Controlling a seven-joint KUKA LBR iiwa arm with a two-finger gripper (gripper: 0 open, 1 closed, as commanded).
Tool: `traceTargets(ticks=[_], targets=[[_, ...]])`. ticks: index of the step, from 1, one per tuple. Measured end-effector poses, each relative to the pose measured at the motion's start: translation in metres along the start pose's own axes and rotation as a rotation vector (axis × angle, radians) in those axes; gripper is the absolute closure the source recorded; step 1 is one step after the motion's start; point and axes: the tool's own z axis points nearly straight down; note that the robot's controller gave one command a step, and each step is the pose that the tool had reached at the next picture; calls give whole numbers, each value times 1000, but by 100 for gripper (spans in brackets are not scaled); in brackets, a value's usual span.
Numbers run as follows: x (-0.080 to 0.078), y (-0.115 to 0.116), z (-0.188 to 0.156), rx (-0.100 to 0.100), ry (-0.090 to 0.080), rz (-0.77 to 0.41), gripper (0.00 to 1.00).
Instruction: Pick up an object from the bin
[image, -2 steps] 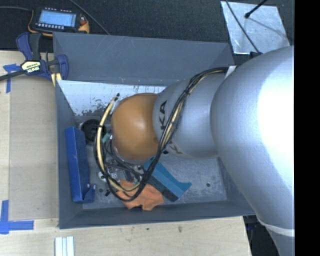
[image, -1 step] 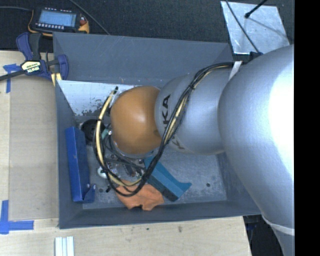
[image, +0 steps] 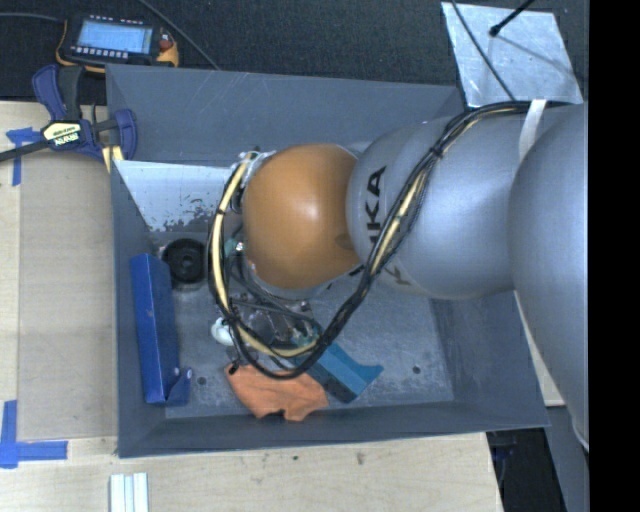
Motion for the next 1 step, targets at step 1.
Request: traceTargets(ticks=[1], targets=[[-14, 4, -62, 0, -4, 5, 100]])
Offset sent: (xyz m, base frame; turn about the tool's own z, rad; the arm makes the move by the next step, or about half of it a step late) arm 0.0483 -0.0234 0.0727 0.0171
